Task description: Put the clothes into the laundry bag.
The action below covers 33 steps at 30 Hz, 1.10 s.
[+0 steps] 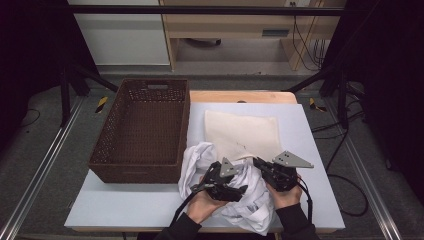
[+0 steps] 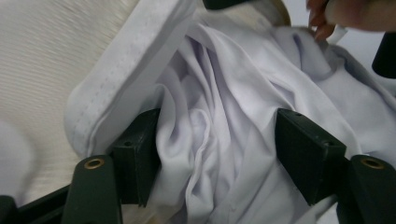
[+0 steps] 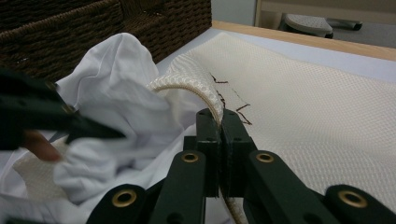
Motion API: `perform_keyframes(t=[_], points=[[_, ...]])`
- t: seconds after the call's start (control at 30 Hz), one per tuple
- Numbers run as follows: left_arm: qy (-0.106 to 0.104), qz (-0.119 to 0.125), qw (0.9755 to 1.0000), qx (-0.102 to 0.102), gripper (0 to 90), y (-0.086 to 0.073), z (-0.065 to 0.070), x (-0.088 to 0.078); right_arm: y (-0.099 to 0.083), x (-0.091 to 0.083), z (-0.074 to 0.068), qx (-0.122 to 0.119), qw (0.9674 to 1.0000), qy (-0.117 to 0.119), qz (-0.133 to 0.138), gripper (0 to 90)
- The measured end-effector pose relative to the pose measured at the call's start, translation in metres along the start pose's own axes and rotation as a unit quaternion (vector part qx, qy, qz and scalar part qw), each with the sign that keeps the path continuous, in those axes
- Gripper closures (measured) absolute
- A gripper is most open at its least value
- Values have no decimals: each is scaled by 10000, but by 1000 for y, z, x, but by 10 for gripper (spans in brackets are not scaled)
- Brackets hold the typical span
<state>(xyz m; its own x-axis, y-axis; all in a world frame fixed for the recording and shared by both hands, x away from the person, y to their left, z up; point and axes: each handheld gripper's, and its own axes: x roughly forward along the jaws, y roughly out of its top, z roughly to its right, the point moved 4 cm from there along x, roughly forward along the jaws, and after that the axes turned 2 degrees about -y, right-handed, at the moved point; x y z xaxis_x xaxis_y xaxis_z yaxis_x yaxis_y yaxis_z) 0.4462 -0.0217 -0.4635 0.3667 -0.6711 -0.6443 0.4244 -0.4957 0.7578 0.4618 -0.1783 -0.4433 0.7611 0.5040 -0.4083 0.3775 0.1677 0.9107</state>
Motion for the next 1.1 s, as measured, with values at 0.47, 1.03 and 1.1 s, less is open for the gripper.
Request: perform_keyframes(t=[0.47, 1.03, 1.1], points=[[523, -366, 9978, 185, 701, -7, -2, 25, 0, 3, -3, 17, 10000, 28, -52, 881], [1058, -70, 9943, 59, 775, 23, -29, 47, 4, -3, -3, -7, 10000, 21, 82, 881], [1061, -5, 9943, 74, 757, 23, -30, 49, 4, -3, -3, -16, 10000, 23, 60, 881]])
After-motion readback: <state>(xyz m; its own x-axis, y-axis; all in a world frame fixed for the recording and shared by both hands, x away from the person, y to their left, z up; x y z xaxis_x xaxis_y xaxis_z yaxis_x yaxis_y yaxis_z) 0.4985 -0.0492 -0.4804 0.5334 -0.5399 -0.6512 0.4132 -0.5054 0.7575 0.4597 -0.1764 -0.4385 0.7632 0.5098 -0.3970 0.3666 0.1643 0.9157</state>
